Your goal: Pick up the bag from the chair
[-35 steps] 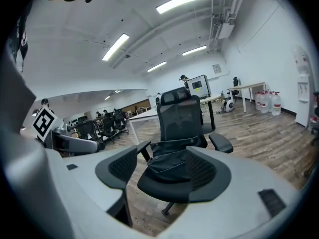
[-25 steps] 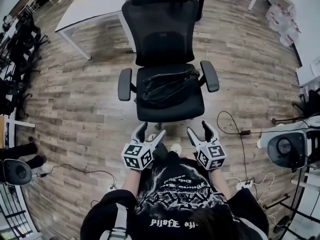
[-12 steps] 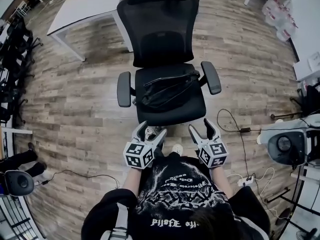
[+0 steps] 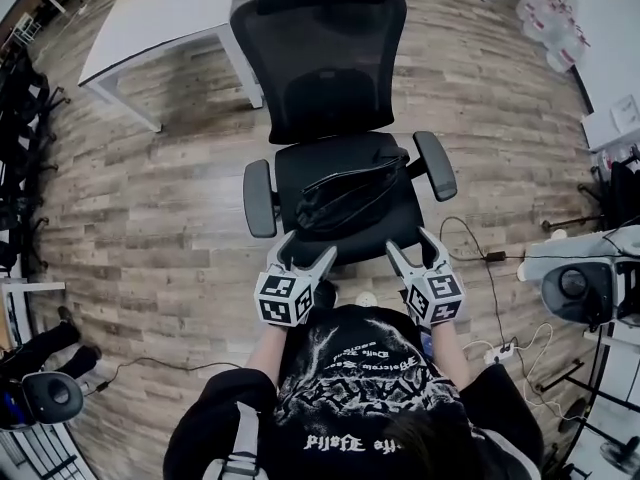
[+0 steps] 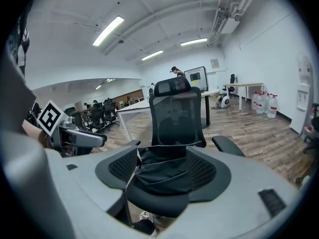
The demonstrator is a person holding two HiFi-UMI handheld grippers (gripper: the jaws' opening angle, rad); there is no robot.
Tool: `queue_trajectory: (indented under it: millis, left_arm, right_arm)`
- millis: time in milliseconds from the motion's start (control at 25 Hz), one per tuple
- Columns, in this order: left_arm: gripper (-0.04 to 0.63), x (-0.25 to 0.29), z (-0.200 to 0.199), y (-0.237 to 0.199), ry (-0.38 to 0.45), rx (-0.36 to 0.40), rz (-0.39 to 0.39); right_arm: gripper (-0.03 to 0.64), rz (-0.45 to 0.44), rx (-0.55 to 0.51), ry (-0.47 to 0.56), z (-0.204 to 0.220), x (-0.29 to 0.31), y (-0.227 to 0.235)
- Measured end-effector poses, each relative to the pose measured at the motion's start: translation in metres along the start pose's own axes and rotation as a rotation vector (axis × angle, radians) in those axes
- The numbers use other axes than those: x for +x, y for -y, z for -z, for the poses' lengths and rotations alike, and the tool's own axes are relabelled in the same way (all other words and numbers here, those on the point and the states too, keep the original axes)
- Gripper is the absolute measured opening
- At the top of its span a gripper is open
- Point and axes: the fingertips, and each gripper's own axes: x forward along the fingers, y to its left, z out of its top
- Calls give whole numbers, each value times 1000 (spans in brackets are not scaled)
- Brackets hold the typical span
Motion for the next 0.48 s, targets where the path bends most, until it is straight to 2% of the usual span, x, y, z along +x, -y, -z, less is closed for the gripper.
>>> queue_trajectory:
  millis: [200, 480]
  left_arm:
    - [379, 8, -6, -32, -39, 0, 69]
    - [377, 26, -8, -72, -99, -1, 103]
  right_arm:
    - [304, 47, 31, 9, -11, 39, -13]
    - [304, 94, 2, -50, -4, 75, -20]
